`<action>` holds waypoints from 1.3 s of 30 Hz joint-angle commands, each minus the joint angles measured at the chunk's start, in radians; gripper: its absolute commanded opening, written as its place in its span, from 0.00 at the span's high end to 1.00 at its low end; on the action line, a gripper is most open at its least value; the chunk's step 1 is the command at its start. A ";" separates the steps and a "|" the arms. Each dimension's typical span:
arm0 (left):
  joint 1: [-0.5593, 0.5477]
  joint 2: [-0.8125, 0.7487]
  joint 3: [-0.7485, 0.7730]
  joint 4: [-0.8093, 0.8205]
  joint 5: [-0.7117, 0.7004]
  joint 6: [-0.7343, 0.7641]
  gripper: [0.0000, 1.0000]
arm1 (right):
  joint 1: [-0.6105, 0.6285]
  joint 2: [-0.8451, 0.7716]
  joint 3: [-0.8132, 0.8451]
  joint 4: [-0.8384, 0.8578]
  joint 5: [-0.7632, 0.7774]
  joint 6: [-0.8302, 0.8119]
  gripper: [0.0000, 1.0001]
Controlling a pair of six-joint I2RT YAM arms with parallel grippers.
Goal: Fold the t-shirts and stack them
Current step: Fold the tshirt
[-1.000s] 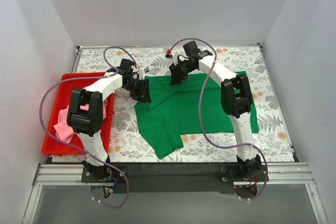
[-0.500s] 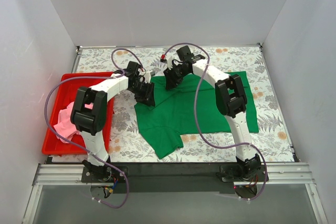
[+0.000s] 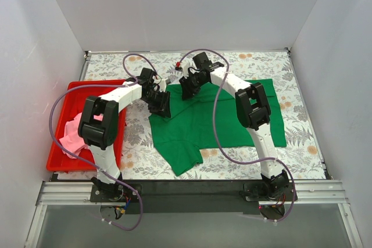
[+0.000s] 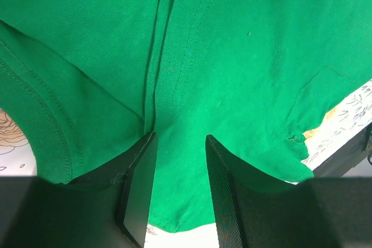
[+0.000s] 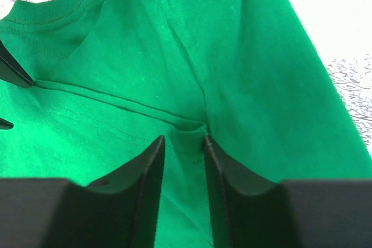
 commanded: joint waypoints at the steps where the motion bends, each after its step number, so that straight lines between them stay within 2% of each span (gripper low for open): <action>1: -0.002 0.004 -0.003 0.007 0.003 -0.001 0.62 | 0.007 0.011 0.030 0.017 -0.012 0.006 0.62; 8: -0.005 0.001 -0.017 0.009 -0.047 -0.012 0.61 | 0.006 -0.003 0.020 0.016 -0.030 0.003 0.78; 11: -0.005 -0.012 -0.028 0.019 -0.096 -0.018 0.60 | 0.007 -0.005 0.018 0.017 -0.035 0.003 0.91; 14: -0.005 -0.035 -0.042 0.028 -0.121 -0.024 0.60 | 0.007 -0.012 0.012 0.017 -0.041 0.001 0.99; 23: -0.005 -0.048 -0.054 0.036 -0.101 -0.022 0.62 | 0.007 -0.028 -0.006 0.019 -0.061 -0.004 0.99; 27: -0.005 -0.042 -0.037 0.035 -0.044 -0.019 0.70 | 0.007 -0.046 -0.020 0.019 -0.070 -0.005 0.99; 28: -0.005 -0.042 -0.037 0.035 -0.039 -0.018 0.78 | 0.007 -0.054 -0.023 0.019 -0.072 -0.007 0.99; 31: -0.003 -0.051 -0.034 0.032 -0.026 -0.015 0.89 | 0.007 -0.066 -0.028 0.019 -0.073 -0.008 0.99; 37: -0.006 -0.097 -0.037 0.015 0.011 -0.007 1.00 | 0.006 -0.101 -0.045 0.019 -0.084 -0.013 0.99; 39: -0.006 -0.109 -0.036 0.005 0.022 -0.001 1.00 | 0.006 -0.109 -0.052 0.017 -0.084 -0.016 0.99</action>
